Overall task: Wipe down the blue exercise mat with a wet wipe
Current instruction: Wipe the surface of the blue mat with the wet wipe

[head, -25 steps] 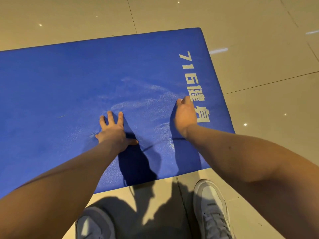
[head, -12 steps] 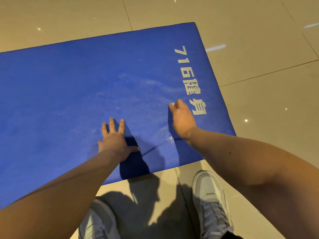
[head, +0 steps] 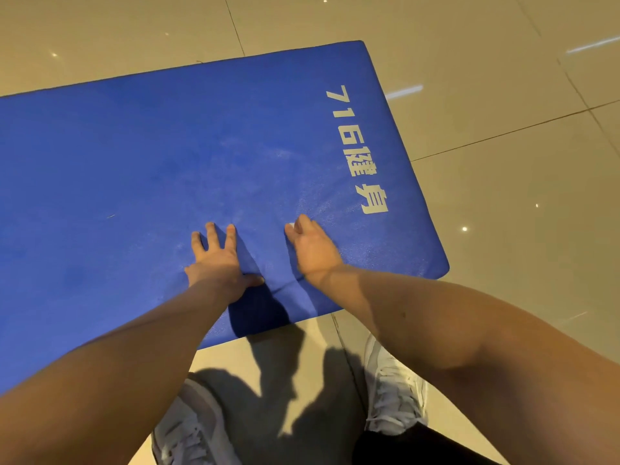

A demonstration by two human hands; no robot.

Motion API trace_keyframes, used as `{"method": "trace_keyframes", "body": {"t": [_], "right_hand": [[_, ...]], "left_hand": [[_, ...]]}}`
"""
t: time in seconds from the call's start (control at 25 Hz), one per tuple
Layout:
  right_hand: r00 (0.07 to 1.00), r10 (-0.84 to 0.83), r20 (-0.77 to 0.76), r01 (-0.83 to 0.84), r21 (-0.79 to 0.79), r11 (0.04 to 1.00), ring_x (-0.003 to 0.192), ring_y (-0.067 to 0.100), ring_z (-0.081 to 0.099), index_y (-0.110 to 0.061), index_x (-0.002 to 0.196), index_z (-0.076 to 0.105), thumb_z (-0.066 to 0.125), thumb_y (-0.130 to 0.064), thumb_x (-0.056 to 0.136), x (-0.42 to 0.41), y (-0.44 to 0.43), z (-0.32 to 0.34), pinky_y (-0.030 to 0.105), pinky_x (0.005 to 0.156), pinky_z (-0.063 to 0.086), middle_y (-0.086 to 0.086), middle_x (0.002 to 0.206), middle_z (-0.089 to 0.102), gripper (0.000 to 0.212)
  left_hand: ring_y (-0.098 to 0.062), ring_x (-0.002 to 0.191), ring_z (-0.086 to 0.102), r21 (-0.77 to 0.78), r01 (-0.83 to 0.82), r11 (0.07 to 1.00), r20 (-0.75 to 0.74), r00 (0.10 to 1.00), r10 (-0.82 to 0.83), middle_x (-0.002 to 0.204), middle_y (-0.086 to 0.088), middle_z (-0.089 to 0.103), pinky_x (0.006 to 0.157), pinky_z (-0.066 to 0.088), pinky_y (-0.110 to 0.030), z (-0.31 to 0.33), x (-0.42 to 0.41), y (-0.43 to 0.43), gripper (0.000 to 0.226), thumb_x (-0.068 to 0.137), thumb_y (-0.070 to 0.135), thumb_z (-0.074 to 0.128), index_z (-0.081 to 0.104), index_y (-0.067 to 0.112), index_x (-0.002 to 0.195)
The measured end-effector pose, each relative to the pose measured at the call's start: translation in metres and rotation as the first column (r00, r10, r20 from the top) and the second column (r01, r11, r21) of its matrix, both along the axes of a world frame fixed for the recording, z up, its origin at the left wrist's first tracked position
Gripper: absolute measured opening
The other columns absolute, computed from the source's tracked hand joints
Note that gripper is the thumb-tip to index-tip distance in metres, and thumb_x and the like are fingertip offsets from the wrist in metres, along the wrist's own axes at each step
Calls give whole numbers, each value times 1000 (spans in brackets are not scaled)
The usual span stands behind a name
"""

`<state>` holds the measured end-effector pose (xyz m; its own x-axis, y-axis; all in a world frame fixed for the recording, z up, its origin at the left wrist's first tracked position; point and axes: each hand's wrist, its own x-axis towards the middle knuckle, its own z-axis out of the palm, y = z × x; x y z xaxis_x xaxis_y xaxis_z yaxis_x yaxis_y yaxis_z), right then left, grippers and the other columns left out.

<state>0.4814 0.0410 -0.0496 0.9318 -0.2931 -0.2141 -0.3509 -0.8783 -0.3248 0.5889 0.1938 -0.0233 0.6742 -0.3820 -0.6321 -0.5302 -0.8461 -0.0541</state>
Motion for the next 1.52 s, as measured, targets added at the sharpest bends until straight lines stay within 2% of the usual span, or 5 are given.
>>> {"method": "trace_keyframes", "body": {"t": [0.36, 0.68, 1.04, 1.28, 1.52], "right_hand": [[860, -509, 35, 509, -3, 861, 112, 39, 46, 1, 119, 52, 43, 2, 94, -31, -58, -13, 44, 90, 41, 24, 123, 43, 27], [997, -78, 15, 77, 59, 995, 116, 37, 45, -2, 130, 54, 45, 0, 96, -28, -10, 2, 45, 93, 40, 20, 129, 46, 35], [888, -459, -41, 460, 27, 887, 103, 31, 46, -4, 109, 50, 52, 9, 87, -45, -31, 0, 37, 79, 44, 15, 119, 43, 26], [1000, 26, 2, -26, 86, 996, 107, 31, 45, -9, 107, 52, 41, -8, 101, -47, 22, -3, 45, 93, 41, 14, 115, 48, 13], [940, -338, -50, 339, 18, 941, 107, 31, 46, -7, 125, 51, 48, -1, 94, -88, -40, -3, 42, 84, 46, 11, 117, 43, 31]], "left_hand": [[-34, 153, -14, 30, 5, 1000, -16, 1000, -5, 165, 1, -23, 105, 44, -58, 6, -1, -5, 129, 71, 79, 69, -14, 33, 159], [-30, 153, -8, -13, -63, 998, -49, 997, 63, 166, 3, -15, 107, 42, -58, 10, -12, 0, 126, 72, 72, 74, -6, 32, 161], [-35, 152, -18, 26, 7, 1000, -48, 999, -6, 164, -1, -27, 105, 40, -65, 1, -33, 12, 139, 65, 75, 77, -18, 32, 158], [-33, 152, -17, 16, -4, 1000, -24, 1000, 5, 164, 3, -25, 103, 44, -62, 0, -33, 14, 140, 62, 78, 77, -16, 35, 158], [-31, 153, -19, 20, -13, 1000, -39, 999, 13, 164, 4, -26, 105, 43, -61, 5, -33, 13, 140, 63, 77, 77, -16, 35, 158]]}}
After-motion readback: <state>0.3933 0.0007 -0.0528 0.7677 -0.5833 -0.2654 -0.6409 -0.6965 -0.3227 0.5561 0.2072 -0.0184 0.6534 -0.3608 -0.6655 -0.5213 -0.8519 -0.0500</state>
